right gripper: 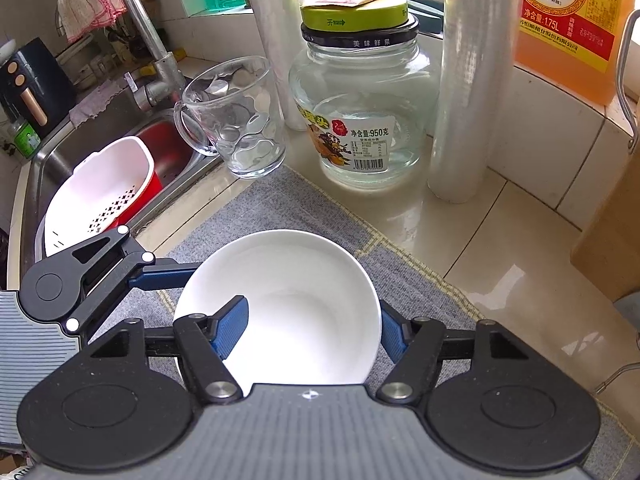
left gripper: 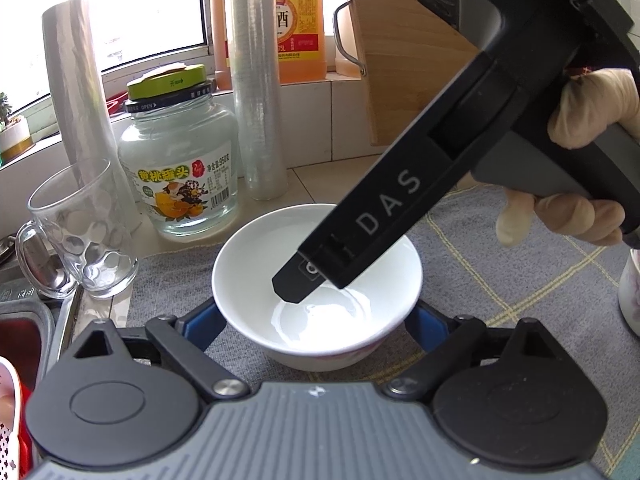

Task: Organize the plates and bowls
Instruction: 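Close the right tool on that bowl's rim and lift it, then carry the held bowl over the two stacked bowls with the right tool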

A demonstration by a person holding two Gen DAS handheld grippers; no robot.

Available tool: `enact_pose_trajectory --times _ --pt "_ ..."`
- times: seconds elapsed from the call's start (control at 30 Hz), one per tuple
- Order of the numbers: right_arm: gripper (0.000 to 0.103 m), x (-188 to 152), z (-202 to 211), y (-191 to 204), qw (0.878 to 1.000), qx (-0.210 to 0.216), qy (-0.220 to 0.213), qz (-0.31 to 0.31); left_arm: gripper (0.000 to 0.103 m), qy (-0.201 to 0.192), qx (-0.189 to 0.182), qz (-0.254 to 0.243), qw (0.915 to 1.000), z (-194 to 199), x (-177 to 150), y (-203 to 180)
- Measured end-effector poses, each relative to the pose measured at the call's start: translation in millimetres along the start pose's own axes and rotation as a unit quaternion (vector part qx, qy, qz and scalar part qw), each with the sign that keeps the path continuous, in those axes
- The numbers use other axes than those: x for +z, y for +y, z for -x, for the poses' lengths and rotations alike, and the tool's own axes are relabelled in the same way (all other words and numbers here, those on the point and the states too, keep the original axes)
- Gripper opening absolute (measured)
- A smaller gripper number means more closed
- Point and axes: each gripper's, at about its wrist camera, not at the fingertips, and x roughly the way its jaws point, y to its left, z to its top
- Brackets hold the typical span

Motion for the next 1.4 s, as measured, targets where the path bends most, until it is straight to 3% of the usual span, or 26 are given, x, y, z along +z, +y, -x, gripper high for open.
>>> enact_pose_trajectory --times 0.83,1.4 --pt "0.073 -12.1 29.7 11.9 1.0 -0.006 -0.008 -0.004 0.094 0.014 -0.018 -0.012 0.9997 25.2 7.2 -18.2" --pt "0.073 -67.4 91.1 29.5 0.999 -0.019 -0.026 -0.036 0.094 0.017 -0.057 -0.056 0.9966 79.4 7.6 -73.0"
